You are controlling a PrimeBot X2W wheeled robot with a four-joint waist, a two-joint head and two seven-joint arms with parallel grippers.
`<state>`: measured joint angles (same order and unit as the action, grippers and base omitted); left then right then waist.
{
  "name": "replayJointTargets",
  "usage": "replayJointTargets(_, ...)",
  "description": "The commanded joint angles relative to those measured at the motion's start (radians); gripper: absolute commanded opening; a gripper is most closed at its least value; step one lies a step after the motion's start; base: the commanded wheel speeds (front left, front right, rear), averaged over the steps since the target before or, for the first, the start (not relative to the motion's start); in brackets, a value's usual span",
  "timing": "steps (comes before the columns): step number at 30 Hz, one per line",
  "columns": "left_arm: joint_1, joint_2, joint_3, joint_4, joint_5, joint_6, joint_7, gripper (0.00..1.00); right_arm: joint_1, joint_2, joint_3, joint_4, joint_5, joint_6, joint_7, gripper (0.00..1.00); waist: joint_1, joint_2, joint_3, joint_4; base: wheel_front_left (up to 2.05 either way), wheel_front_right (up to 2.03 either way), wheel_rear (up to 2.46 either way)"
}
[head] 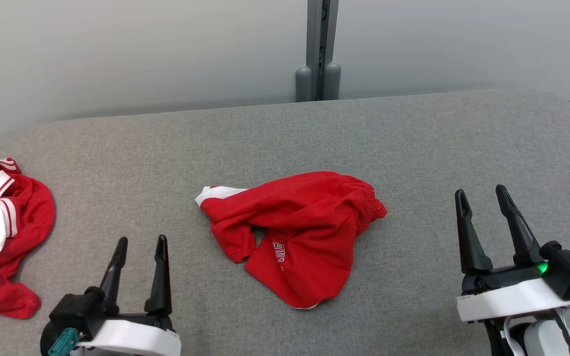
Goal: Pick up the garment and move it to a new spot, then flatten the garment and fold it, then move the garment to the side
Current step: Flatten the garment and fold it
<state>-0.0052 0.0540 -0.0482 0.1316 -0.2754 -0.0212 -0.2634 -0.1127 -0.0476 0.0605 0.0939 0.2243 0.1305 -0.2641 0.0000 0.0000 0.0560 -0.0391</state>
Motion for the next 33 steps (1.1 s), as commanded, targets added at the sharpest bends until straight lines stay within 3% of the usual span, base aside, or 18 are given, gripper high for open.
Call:
replayJointTargets(1,-0.001,0.001,-0.016,0.040,-0.029,-0.017,0.007,1.00,-0.004,-0.005,-0.003,0.000,-0.005,0.000,-0.001,1.00,0.0000,0.0000,0.000,-0.003,0.00,0.00,0.00)
replayJointTargets(15,-0.110,0.000,-0.225,0.250,-0.129,-0.093,0.335,1.00,-0.026,-0.005,-0.001,-0.006,0.002,0.000,-0.001,1.00,0.0000,0.0000,0.032,-0.056,0.00,0.00,0.00)
replayJointTargets(30,-0.298,0.019,-0.265,0.456,-0.114,-0.083,0.436,1.00,-0.063,-0.005,0.014,-0.007,0.027,0.000,-0.001,1.00,0.0000,0.0000,0.096,-0.136,0.00,0.00,0.00)
replayJointTargets(31,-0.300,0.019,-0.269,0.464,-0.114,-0.084,0.437,0.94,-0.063,-0.005,0.013,-0.007,0.028,0.000,-0.001,1.00,0.0000,0.0000,0.096,-0.137,0.00,0.00,0.00)
replayJointTargets(32,-0.301,0.019,-0.271,0.470,-0.116,-0.085,0.435,0.75,-0.063,-0.005,0.012,-0.008,0.028,0.000,-0.001,1.00,0.0000,0.0000,0.097,-0.137,0.00,0.00,0.00)
replayJointTargets(33,-0.304,0.019,-0.273,0.468,-0.117,-0.088,0.423,0.40,-0.062,-0.005,0.010,-0.009,0.029,0.000,-0.001,1.00,0.0000,0.0000,0.097,-0.136,0.00,0.00,0.00)
